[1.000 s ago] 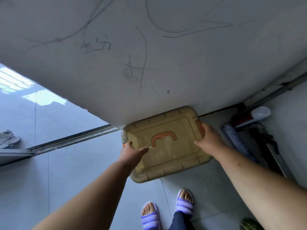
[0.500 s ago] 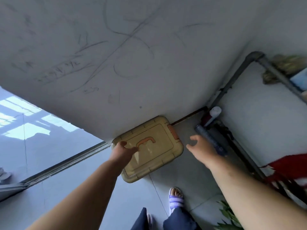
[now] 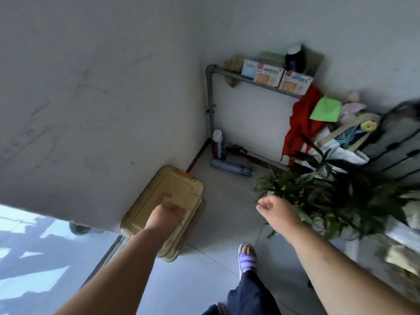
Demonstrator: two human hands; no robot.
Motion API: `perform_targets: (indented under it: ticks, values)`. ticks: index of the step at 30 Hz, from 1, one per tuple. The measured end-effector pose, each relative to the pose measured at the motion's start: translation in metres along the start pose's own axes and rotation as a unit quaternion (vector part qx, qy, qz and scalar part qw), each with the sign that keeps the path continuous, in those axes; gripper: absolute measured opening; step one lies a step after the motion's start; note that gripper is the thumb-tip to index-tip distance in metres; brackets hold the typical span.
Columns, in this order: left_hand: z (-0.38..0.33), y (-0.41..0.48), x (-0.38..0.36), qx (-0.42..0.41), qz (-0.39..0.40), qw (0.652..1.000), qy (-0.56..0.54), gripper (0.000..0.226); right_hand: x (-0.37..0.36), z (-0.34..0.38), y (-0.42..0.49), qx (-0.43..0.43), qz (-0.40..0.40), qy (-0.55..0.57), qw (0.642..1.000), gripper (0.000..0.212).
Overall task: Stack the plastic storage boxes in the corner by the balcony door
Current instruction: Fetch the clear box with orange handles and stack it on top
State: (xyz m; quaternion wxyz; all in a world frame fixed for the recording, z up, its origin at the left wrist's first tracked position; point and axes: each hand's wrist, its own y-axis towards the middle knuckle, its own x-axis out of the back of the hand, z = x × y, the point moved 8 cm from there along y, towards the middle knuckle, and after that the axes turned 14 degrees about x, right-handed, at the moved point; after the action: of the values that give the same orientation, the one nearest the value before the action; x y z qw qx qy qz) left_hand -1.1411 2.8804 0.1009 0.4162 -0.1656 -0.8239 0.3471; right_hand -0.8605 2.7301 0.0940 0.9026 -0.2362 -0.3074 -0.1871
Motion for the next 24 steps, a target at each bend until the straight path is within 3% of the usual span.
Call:
perform_targets:
  ticks: [3,14,24]
  values:
    - [-0.017,-0.036,-0.037,-0.041,0.028,0.998,0.047,0.026,0.03,-0.032,-0.054,-0.025,-0.031,0.004,0.999,0.023]
    - [-0.073,-0.178,-0.234,-0.185,0.164,0.953,0.173,0.032,0.118,-0.187,-0.274,-0.178,-0.185,0.081,0.963,0.017]
    - [-0.039,-0.404,-0.457,-0.293,0.23,0.865,0.336,0.015,0.196,-0.352,-0.547,-0.298,-0.299,0.128,0.897,0.015]
